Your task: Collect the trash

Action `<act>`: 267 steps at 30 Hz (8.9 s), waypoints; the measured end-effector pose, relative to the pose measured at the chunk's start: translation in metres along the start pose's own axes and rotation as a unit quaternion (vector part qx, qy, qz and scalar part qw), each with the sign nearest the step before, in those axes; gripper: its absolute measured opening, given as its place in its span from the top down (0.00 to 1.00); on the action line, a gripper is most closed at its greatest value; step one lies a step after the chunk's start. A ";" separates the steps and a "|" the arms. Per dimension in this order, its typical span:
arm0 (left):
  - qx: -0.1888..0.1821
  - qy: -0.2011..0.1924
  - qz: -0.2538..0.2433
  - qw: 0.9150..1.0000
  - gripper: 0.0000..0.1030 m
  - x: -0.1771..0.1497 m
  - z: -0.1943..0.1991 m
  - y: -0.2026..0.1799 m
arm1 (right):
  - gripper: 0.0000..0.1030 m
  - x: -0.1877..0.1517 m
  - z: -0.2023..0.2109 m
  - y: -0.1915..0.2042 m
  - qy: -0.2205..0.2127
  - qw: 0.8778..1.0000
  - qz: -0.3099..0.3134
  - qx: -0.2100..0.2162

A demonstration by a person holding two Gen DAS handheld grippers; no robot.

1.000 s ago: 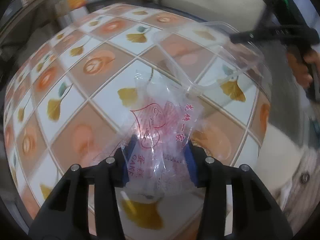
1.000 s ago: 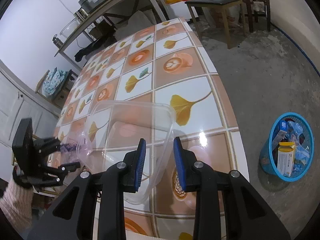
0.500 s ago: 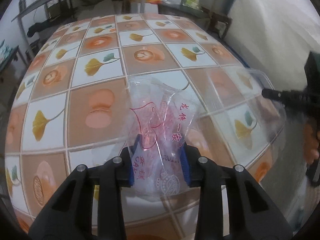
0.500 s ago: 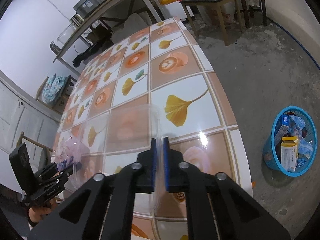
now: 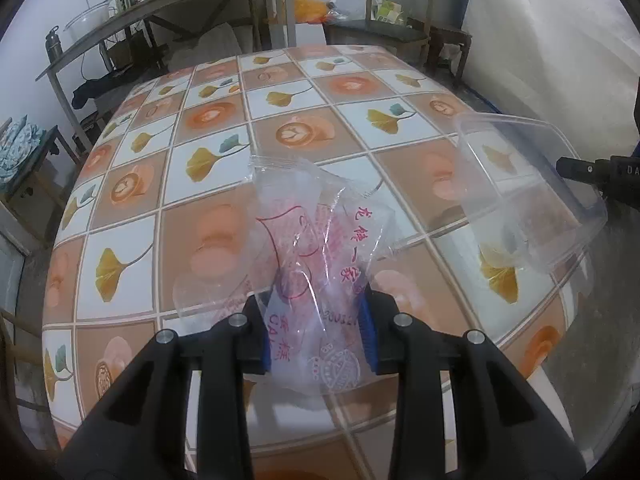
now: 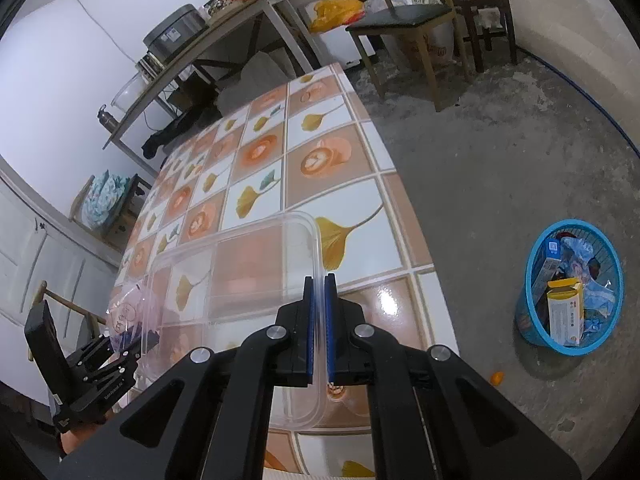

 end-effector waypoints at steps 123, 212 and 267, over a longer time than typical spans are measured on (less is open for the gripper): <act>-0.284 -0.006 -0.164 0.945 0.19 -0.002 0.007 -0.321 | 0.21 -0.104 0.120 -0.266 -0.137 0.973 -0.158 -0.102; 0.072 -0.079 0.052 0.993 0.08 -0.043 0.111 -0.093 | 0.06 -0.136 0.147 -0.008 -0.158 0.941 0.125 -0.272; 0.068 -0.069 0.055 0.994 0.08 -0.042 0.108 -0.092 | 0.06 -0.133 0.148 -0.002 -0.155 0.941 0.141 -0.267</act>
Point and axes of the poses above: each gripper's, at about its wrist camera, not at the fingertips, and z roughly against the way its jaws point, y to its left, x to its top, the point moved 3 cm from there along -z, roughly the way its jaws point
